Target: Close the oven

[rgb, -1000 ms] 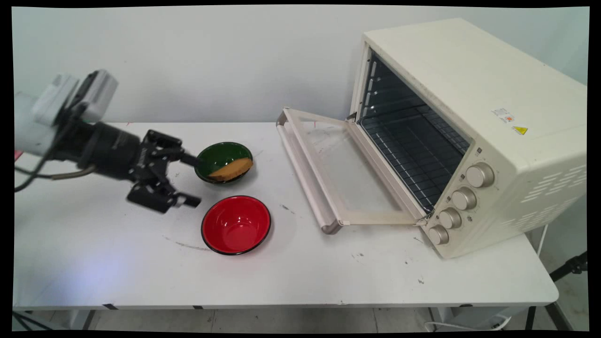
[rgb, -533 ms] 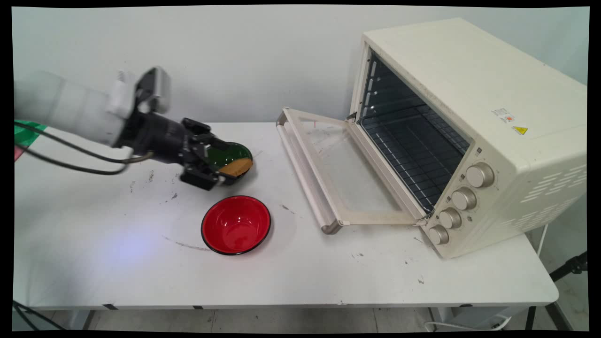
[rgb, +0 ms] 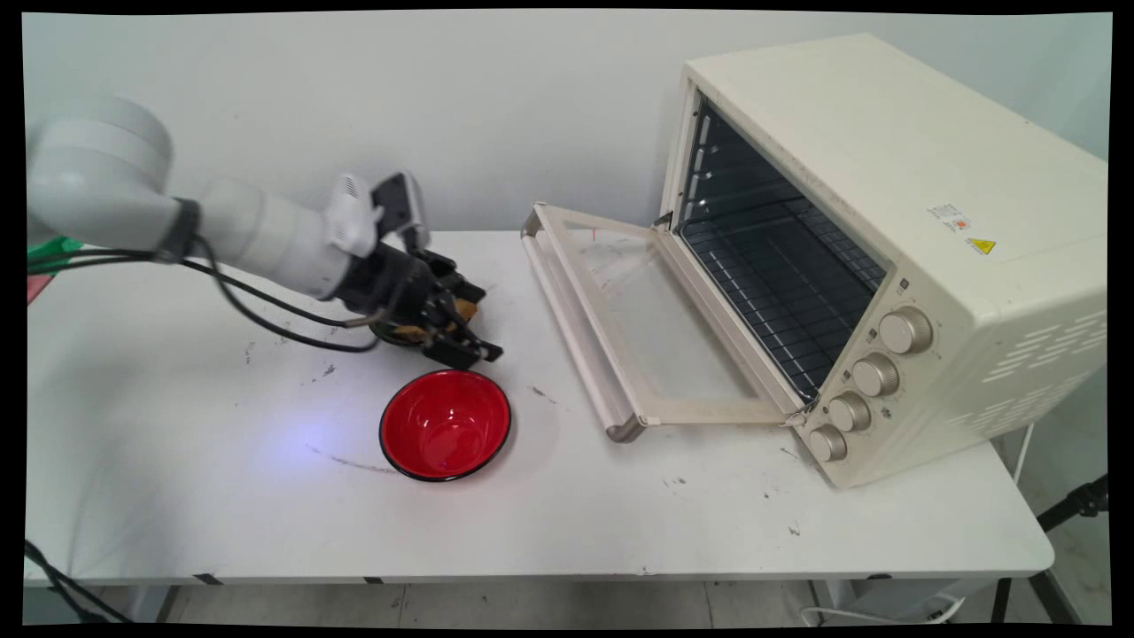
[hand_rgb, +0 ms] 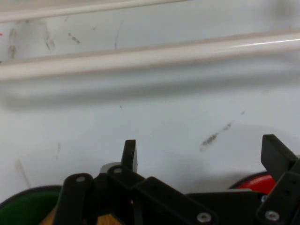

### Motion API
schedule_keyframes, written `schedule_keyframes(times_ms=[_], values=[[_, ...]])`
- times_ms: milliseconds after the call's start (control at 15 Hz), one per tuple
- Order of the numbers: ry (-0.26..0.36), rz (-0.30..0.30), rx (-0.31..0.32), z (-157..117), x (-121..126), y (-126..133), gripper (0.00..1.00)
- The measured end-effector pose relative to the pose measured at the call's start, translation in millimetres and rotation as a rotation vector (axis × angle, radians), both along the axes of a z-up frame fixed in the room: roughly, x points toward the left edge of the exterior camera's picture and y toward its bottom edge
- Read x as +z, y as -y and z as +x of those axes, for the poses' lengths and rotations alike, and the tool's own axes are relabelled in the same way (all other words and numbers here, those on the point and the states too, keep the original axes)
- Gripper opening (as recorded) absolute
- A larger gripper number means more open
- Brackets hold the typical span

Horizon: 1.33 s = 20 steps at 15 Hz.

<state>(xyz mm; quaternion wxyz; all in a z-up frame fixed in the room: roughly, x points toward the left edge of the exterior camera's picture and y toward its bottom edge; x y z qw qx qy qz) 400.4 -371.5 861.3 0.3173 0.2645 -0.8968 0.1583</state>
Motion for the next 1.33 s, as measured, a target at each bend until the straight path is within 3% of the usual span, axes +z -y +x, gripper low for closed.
schedule_keyframes(times_ms=[267,333,933,1333], values=[[0.009,0.007,-0.002,-25,-23,20,1.00],[0.009,0.008,-0.002,-31,-28,25,0.00],[-0.014,-0.005,-0.026,-62,-48,50,0.00],[-0.100,-0.047,-0.052,-68,-24,53,0.00]])
